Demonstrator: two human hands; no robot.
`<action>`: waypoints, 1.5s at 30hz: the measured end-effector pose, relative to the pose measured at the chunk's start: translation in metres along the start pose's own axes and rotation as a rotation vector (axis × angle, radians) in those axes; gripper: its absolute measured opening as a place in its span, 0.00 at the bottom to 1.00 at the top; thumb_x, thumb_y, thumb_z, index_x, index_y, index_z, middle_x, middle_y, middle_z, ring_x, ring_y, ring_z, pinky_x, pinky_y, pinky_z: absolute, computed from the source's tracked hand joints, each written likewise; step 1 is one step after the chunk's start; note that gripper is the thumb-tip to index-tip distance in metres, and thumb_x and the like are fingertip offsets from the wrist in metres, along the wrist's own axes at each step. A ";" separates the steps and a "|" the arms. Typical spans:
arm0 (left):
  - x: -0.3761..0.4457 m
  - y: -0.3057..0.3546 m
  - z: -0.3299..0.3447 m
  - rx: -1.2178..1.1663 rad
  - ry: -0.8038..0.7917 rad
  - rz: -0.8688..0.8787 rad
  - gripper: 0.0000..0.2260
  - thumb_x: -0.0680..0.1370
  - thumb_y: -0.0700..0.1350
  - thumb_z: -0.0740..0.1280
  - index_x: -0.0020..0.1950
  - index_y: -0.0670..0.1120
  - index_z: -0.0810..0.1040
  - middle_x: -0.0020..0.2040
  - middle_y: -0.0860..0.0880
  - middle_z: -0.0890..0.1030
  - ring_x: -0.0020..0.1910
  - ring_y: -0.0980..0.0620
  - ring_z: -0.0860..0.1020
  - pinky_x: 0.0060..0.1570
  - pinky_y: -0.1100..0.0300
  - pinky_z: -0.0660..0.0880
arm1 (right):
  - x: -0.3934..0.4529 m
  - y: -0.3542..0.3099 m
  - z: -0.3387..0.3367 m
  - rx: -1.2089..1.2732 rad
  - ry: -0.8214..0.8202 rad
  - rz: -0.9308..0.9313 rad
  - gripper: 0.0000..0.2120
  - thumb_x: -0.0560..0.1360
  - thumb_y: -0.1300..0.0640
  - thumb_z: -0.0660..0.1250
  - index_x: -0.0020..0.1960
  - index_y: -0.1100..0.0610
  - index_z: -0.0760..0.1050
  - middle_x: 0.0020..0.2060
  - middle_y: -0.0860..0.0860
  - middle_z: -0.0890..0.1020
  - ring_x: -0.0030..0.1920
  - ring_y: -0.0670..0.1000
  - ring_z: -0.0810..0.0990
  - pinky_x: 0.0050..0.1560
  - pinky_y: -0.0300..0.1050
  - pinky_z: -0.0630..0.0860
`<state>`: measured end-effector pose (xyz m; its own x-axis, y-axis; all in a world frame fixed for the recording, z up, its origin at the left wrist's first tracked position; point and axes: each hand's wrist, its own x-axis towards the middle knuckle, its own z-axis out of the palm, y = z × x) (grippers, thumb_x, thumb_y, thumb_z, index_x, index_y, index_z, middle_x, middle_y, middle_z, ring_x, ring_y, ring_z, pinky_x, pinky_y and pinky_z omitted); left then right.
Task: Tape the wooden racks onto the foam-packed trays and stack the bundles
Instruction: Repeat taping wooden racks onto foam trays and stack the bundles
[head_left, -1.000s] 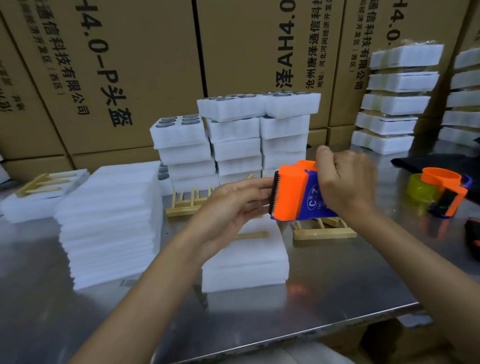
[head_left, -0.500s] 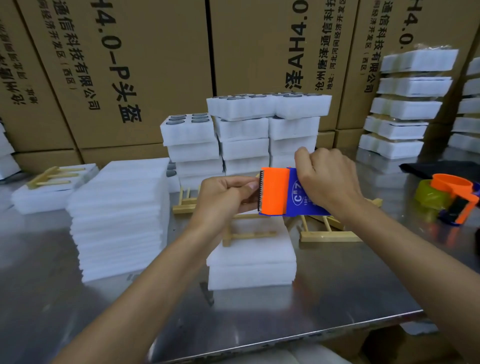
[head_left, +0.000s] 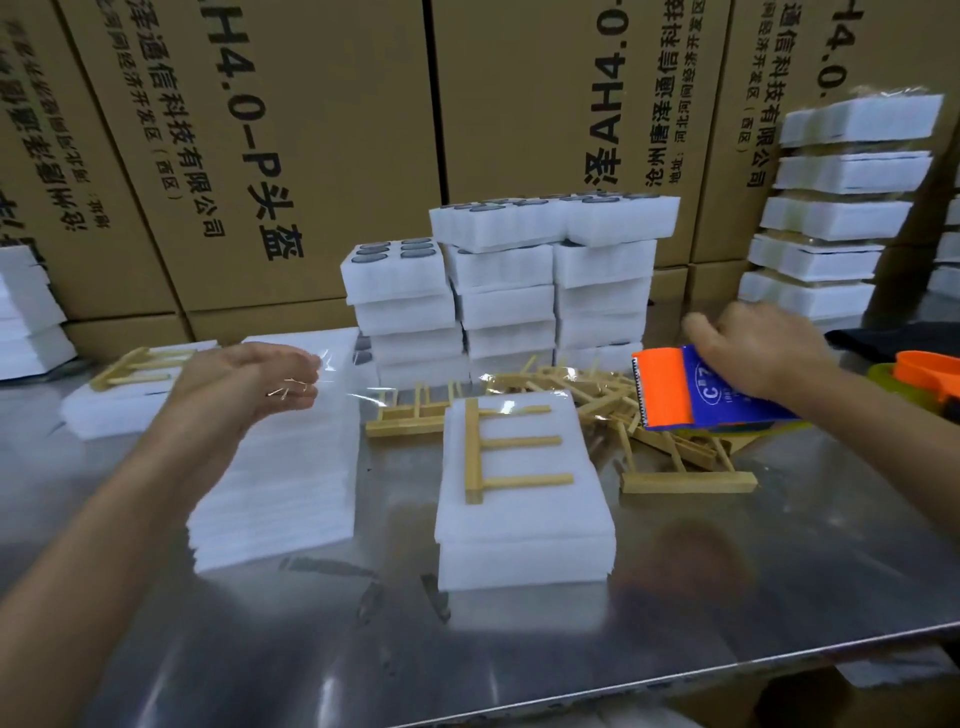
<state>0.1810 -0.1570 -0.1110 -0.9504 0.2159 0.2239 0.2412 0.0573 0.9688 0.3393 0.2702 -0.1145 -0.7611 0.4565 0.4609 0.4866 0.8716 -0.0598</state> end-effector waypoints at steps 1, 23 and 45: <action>-0.002 0.000 0.011 0.122 0.017 0.029 0.07 0.73 0.43 0.76 0.47 0.42 0.83 0.44 0.44 0.84 0.40 0.50 0.82 0.39 0.62 0.78 | 0.001 0.000 0.000 -0.024 -0.036 -0.004 0.21 0.81 0.40 0.49 0.40 0.53 0.70 0.31 0.51 0.76 0.32 0.50 0.74 0.32 0.43 0.61; 0.000 -0.104 0.107 0.769 -0.408 -0.034 0.14 0.76 0.48 0.72 0.58 0.45 0.79 0.59 0.48 0.80 0.64 0.46 0.76 0.60 0.55 0.74 | -0.005 0.008 0.026 -0.132 -0.335 0.060 0.22 0.79 0.34 0.48 0.38 0.49 0.66 0.36 0.48 0.75 0.38 0.48 0.76 0.42 0.45 0.73; -0.020 -0.060 0.123 0.490 -0.191 0.044 0.28 0.84 0.45 0.58 0.81 0.56 0.50 0.78 0.55 0.61 0.74 0.51 0.63 0.69 0.56 0.63 | -0.025 0.026 0.027 -0.092 -0.275 0.057 0.20 0.79 0.35 0.53 0.52 0.51 0.70 0.35 0.45 0.73 0.35 0.45 0.74 0.31 0.40 0.63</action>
<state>0.2097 -0.0453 -0.1867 -0.8958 0.3992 0.1953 0.3866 0.4833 0.7855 0.3589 0.2860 -0.1513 -0.8129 0.5466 0.2011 0.5593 0.8289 0.0079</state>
